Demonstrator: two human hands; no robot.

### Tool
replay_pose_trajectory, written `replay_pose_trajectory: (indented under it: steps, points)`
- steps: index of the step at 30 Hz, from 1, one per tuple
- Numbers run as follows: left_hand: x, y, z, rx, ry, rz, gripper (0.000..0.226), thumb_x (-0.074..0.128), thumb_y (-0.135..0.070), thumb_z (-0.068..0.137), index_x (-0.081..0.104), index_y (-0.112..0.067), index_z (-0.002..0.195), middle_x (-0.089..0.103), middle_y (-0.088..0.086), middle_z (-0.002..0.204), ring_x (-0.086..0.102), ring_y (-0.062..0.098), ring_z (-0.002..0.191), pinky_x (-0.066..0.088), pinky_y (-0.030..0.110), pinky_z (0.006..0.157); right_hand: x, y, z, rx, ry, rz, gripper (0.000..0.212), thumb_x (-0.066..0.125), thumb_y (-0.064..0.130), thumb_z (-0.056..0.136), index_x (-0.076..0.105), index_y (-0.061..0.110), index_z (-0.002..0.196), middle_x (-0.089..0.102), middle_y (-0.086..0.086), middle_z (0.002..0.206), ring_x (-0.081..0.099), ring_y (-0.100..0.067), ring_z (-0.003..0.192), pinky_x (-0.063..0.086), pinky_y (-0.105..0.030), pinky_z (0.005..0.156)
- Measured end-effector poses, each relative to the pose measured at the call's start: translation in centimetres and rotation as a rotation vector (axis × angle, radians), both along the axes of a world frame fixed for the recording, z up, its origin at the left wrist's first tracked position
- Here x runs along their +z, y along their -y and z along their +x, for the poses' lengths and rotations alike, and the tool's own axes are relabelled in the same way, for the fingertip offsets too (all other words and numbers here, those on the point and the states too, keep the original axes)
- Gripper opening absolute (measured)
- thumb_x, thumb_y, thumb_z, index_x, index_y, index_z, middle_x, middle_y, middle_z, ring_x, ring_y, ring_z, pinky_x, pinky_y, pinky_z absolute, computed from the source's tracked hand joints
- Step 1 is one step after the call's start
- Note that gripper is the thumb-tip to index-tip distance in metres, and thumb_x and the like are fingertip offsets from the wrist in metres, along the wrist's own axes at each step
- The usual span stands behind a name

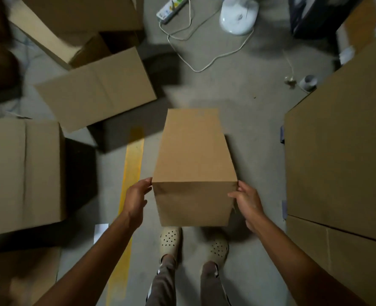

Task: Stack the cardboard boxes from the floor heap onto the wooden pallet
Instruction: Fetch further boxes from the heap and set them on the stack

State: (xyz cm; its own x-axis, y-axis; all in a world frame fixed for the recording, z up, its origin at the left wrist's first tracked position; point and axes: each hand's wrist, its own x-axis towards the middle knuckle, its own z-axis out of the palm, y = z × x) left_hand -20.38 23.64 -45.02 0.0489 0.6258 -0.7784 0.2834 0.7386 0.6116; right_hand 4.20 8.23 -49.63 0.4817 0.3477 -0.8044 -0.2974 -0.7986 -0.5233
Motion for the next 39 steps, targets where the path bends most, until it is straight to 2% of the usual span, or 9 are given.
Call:
replay_pose_trajectory:
  steps: [4,11,14,18,23,27,30,35,39]
  points:
    - [9.2,-0.5,0.8,-0.022,0.115,0.087,0.049,0.053,-0.044,0.078,0.073,-0.023,0.118,0.069,-0.009,0.127,0.055,0.014,0.126,0.028,0.053,0.109,11.3,-0.1,0.7,-0.002,0.011,0.161,0.072,0.068,0.002,0.083,0.045,0.019,0.150,0.052,0.004,0.142,0.054,-0.017,0.124,0.046,-0.030,0.094]
    - [23.9,3.3,1.5,-0.056,0.171,0.281,0.042,0.052,-0.030,0.100,0.055,-0.021,0.141,0.063,-0.004,0.128,0.053,0.021,0.119,0.038,0.040,0.102,25.8,4.6,-1.0,0.032,-0.047,0.352,0.084,0.062,0.007,0.090,0.018,0.026,0.159,0.055,0.001,0.141,0.060,-0.022,0.119,0.052,-0.041,0.096]
    - [28.2,5.0,-0.8,-0.037,0.175,0.298,0.066,0.059,-0.055,0.092,0.045,-0.025,0.149,0.051,0.004,0.147,0.047,0.024,0.132,0.032,0.047,0.117,31.1,8.0,-2.6,0.016,-0.038,0.419,0.065,0.064,0.017,0.078,0.049,0.008,0.141,0.070,-0.006,0.121,0.068,-0.025,0.103,0.054,-0.035,0.078]
    - [33.2,7.5,-3.6,-0.121,0.243,0.344,0.051,0.058,-0.048,0.096,0.056,-0.016,0.137,0.062,0.012,0.133,0.062,0.029,0.117,0.046,0.044,0.106,36.8,12.3,-5.3,0.035,-0.037,0.549,0.056,0.058,0.014,0.071,0.064,0.016,0.127,0.075,-0.004,0.111,0.071,-0.019,0.097,0.055,-0.028,0.073]
    - [37.3,10.7,-6.6,-0.108,0.352,0.439,0.021,0.056,-0.036,0.099,0.063,-0.020,0.111,0.067,0.014,0.118,0.061,0.037,0.114,0.048,0.050,0.102,41.8,16.4,-9.4,0.147,0.066,0.571,0.079,0.066,-0.001,0.087,0.037,0.034,0.151,0.063,0.006,0.133,0.066,-0.014,0.115,0.056,-0.032,0.091]
    - [39.9,12.2,-9.7,-0.129,0.478,0.373,0.030,0.055,-0.038,0.099,0.063,-0.013,0.112,0.066,0.017,0.108,0.064,0.031,0.096,0.052,0.042,0.088,46.3,18.8,-13.5,0.124,0.104,0.619,0.075,0.061,0.000,0.093,0.027,0.043,0.145,0.050,0.032,0.117,0.062,0.019,0.091,0.052,-0.010,0.074]
    - [42.3,12.3,-12.5,-0.113,0.601,0.199,0.032,0.054,-0.042,0.096,0.067,-0.014,0.107,0.069,0.011,0.090,0.067,0.023,0.074,0.054,0.033,0.070,49.3,21.9,-16.5,0.070,0.106,0.690,0.051,0.063,0.013,0.089,0.050,0.031,0.135,0.060,0.024,0.114,0.065,0.011,0.090,0.049,-0.017,0.074]
    - [44.9,14.6,-14.7,-0.098,0.708,0.109,0.028,0.047,-0.038,0.099,0.066,-0.017,0.096,0.070,0.007,0.082,0.069,0.023,0.066,0.057,0.031,0.067,52.2,27.1,-21.5,-0.313,0.306,0.799,0.025,0.062,0.018,0.089,0.072,0.018,0.112,0.076,0.004,0.099,0.070,-0.010,0.091,0.051,-0.026,0.074]
    - [45.7,19.5,-13.6,-0.164,0.751,0.118,0.024,0.051,-0.034,0.094,0.065,-0.015,0.098,0.069,0.007,0.088,0.067,0.021,0.071,0.055,0.030,0.070,52.8,30.6,-24.5,-0.948,0.357,0.669,0.018,0.063,0.021,0.086,0.069,0.010,0.075,0.074,-0.009,0.081,0.068,-0.027,0.075,0.051,-0.032,0.060]
